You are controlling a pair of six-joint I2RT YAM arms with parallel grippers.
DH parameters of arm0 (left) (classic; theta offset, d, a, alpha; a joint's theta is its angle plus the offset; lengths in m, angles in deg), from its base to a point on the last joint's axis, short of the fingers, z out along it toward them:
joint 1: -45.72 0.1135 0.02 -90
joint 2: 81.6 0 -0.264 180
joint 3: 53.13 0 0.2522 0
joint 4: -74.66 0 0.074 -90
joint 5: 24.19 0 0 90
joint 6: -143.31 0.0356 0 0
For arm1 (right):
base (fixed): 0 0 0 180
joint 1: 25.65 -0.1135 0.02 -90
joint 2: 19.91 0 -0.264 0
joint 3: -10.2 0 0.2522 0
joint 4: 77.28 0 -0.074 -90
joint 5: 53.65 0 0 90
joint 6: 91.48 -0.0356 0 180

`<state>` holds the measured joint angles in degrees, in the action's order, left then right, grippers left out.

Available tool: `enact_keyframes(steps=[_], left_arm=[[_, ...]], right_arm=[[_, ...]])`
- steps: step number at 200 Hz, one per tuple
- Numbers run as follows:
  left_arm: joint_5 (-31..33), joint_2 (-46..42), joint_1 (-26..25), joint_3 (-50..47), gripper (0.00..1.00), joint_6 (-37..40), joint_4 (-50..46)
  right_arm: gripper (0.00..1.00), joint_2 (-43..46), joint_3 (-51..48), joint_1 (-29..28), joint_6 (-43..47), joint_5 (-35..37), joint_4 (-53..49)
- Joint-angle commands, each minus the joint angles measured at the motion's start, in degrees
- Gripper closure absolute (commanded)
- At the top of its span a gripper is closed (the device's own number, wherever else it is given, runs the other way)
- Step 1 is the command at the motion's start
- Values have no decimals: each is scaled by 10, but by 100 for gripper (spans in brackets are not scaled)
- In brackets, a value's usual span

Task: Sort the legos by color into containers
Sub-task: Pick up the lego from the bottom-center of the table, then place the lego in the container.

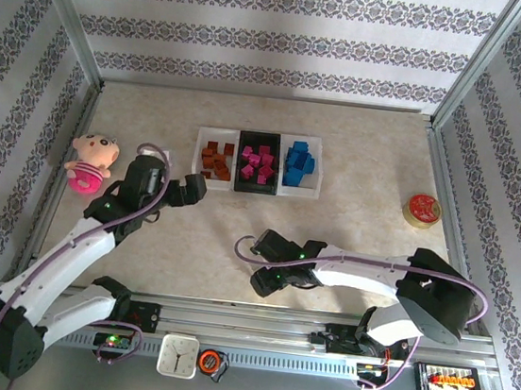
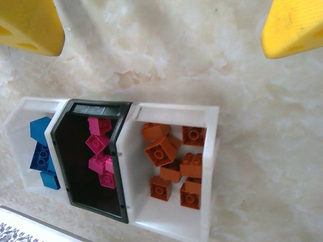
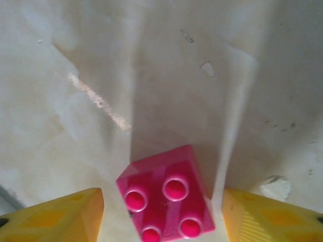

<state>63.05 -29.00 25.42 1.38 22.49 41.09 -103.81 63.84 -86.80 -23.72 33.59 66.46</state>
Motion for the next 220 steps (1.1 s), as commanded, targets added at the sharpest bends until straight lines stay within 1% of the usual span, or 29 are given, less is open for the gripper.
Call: enact_keyframes(steps=[1,23,39,60,78,90,111,125,139,157,181,202,212,220], left_arm=[[18,-31,-6,-22,0,-26,-27],[23,-45,-6,-35,0,-34,-37],[26,-54,-6,-43,0,-36,-47],[28,-74,-6,-58,0,-38,-51],[28,-92,-6,-74,0,-45,-51],[27,-103,-6,-85,0,-51,-51],[20,-112,-5,-97,0,-60,-51],[14,-113,-6,-99,0,-62,-55],[10,-112,-5,-102,0,-64,-58],[7,-115,-6,-105,0,-65,-60],[6,-120,-6,-112,0,-70,-53],[2,-120,-6,-117,0,-75,-42],[1,-119,-6,-118,0,-77,-36],[1,-118,-6,-120,0,-77,-34]], right_arm=[[50,-12,17,-11,2,9,4],[67,2,24,-12,6,10,10],[73,20,38,-10,15,19,4],[75,51,69,15,33,16,2],[76,59,109,66,51,8,14],[76,45,147,103,60,3,23],[76,-20,224,163,62,4,40],[76,-82,289,199,52,-1,29],[76,-144,353,221,47,20,8],[75,-212,426,231,55,64,-20],[73,-283,509,234,66,103,-54],[66,-325,559,236,68,130,-75],[58,-336,574,238,67,131,-77],[50,-339,582,240,66,131,-76]])
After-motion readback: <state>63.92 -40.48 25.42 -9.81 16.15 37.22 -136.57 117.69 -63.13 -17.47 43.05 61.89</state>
